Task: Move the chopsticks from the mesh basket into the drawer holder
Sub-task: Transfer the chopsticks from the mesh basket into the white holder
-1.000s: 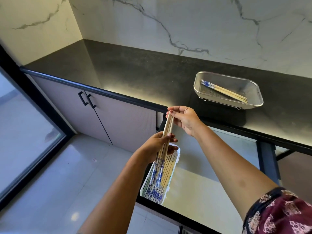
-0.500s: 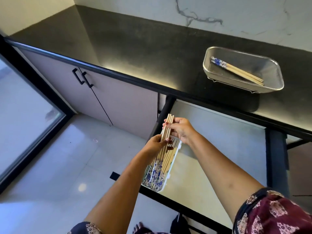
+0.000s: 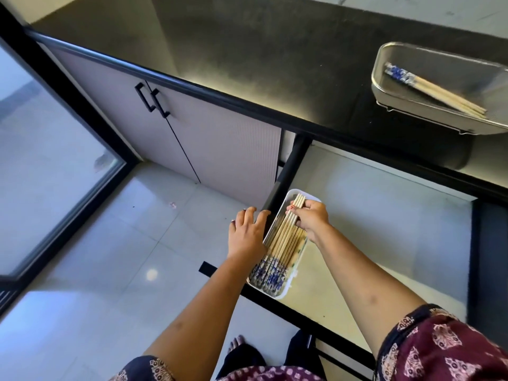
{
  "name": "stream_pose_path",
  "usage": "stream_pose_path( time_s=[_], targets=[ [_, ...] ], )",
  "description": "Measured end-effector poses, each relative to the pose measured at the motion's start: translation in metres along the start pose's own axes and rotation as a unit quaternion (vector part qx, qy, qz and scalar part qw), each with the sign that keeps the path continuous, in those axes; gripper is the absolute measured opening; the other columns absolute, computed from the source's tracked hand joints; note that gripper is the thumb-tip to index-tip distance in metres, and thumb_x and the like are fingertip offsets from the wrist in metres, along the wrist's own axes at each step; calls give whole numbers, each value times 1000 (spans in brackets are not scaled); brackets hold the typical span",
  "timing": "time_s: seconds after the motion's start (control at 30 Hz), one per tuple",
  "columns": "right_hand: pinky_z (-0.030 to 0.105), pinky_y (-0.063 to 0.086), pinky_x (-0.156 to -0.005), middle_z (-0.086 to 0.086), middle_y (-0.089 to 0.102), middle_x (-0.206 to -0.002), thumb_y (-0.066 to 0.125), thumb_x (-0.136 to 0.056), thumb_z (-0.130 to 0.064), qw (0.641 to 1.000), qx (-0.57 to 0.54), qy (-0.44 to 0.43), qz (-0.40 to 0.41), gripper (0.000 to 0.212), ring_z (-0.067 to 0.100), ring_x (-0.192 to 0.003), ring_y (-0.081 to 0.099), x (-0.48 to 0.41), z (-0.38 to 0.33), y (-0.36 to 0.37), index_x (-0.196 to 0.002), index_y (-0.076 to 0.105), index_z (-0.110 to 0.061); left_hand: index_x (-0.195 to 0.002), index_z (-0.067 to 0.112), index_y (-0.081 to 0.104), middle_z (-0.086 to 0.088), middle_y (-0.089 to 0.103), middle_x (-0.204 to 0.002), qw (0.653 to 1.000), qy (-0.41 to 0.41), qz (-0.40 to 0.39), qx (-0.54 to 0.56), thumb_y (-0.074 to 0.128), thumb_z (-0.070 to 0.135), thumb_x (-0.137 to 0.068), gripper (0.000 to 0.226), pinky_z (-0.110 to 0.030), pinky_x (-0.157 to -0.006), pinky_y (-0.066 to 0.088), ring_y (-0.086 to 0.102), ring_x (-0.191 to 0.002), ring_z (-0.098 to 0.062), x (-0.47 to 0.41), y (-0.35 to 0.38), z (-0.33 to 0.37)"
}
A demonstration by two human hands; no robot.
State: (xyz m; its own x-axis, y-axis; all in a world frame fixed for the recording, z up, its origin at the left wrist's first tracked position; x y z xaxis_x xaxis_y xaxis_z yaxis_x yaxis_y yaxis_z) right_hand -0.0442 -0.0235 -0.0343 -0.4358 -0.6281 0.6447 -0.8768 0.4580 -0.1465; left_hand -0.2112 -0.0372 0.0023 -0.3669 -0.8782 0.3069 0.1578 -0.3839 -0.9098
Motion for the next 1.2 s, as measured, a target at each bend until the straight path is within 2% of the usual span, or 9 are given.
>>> stream_pose_path(
  time_s=[0.17,0.27,0.4,0.57,0.67,0.87,1.0,1.1,1.2],
  targets=[
    [47,55,-88,14,63,-100,60,-90,1,998,17,56,1,17,26,-91,65,-13,5,-2,-79,59,-12,-148,32,12,-6,17,-154,998,28,-30,-53,78,39,-70,103,-49,-115,17,10,-142,-28,0,11,-2],
    [48,51,-95,16,63,-113,58,-91,0,995,26,91,35,16,29,-107,63,-14,5,3,-106,61,-2,-149,34,7,-7,13,-155,996,28,-28,-75,77,37,-71,105,-50,-115,15,8,-143,-29,-1,15,1],
    [34,49,-80,7,59,-95,42,-99,-7,988,-8,137,66,26,21,-88,58,-5,3,12,-120,57,-7,-148,36,5,-8,3,-158,995,25,-38,-91,76,38,-74,103,-54,-115,12,1,-145,-31,-3,15,4],
    [32,51,-84,12,58,-122,36,-97,-2,992,59,83,79,38,24,-105,60,6,3,19,-132,46,-9,-150,33,10,-4,-13,-159,989,83,-1,-123,66,31,-83,88,-57,-114,5,-11,-147,-27,-3,14,4],
    [24,44,-64,15,58,-128,33,-96,-2,990,94,55,92,40,27,-108,61,11,4,20,-133,47,-8,-151,26,8,-2,-11,-160,978,135,7,-161,61,33,-87,83,-58,-114,2,-14,-147,-23,0,13,9],
    [29,37,-76,12,54,-115,30,-103,-25,948,277,-81,133,38,19,-95,49,19,3,20,-130,49,-5,-139,18,47,-2,6,-161,939,250,-27,-236,44,18,-96,42,-55,-109,-18,-10,-147,-20,8,10,19],
    [37,44,-81,14,57,-110,23,-104,-31,954,238,-35,179,46,28,-98,57,24,5,24,-129,52,-7,-142,18,41,-1,17,-159,934,234,-60,-264,39,19,-99,43,-58,-106,-20,-5,-148,-19,13,11,23],
    [41,46,-94,16,52,-131,30,-100,-6,934,333,-52,121,40,33,-118,53,27,7,23,-137,43,0,-147,20,32,2,20,-159,931,215,-80,-283,38,24,-100,48,-59,-105,-21,-3,-148,-17,11,15,26],
    [42,47,-93,20,55,-129,29,-97,0,911,398,-65,85,40,37,-118,54,30,13,24,-131,50,4,-151,24,18,5,12,-160,919,203,-104,-323,38,31,-100,56,-59,-100,-25,-7,-148,-16,9,22,31]
  ],
)
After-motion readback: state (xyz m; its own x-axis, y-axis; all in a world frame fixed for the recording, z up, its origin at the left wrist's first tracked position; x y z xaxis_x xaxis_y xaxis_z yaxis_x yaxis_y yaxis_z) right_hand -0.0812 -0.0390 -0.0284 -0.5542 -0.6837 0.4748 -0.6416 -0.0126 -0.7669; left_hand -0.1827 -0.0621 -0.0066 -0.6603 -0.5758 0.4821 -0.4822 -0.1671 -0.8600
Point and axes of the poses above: each hand's wrist, its own x-axis away from the middle knuckle, its own y-axis out of the palm, z = x × y, the point moved 2 cm from there along -x, towards the middle knuckle
